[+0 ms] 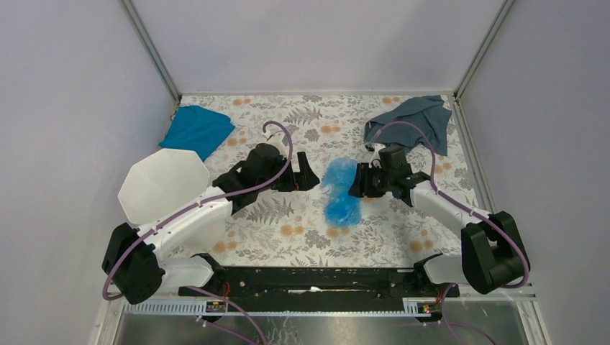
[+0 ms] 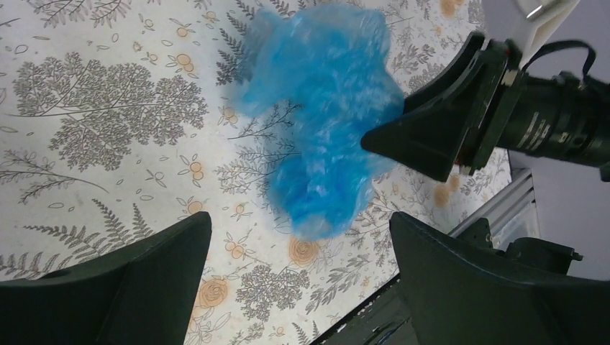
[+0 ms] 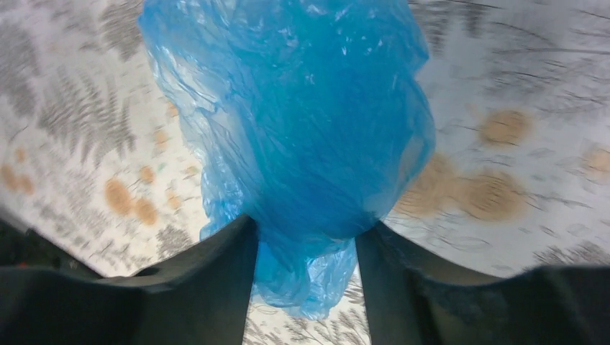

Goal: Put the trash bags into the trash bin

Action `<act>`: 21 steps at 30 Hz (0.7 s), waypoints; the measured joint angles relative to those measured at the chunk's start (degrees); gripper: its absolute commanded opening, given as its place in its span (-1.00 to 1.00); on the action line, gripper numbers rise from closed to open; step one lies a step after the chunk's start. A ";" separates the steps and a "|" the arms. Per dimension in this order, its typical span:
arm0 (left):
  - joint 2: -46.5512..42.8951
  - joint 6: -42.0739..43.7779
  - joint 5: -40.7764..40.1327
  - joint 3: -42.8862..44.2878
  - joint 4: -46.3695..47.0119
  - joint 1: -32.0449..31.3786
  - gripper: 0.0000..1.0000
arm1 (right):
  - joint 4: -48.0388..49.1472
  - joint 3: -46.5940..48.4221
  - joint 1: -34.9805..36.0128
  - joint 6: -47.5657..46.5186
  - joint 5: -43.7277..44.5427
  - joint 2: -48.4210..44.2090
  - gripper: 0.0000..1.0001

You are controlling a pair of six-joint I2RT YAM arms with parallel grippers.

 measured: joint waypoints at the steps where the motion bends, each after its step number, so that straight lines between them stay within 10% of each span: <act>1: 0.26 0.09 0.37 0.31 -0.04 0.00 0.98 | 1.14 -0.87 0.46 0.55 -1.73 -0.48 -0.06; 9: 1.86 0.79 -0.13 2.95 -2.27 0.00 0.98 | 7.21 -8.79 3.13 7.80 -12.85 -7.48 0.98; 21: 13.27 -5.29 4.96 2.23 3.15 0.00 0.97 | 4.15 -10.03 3.28 10.58 -4.33 -13.75 0.99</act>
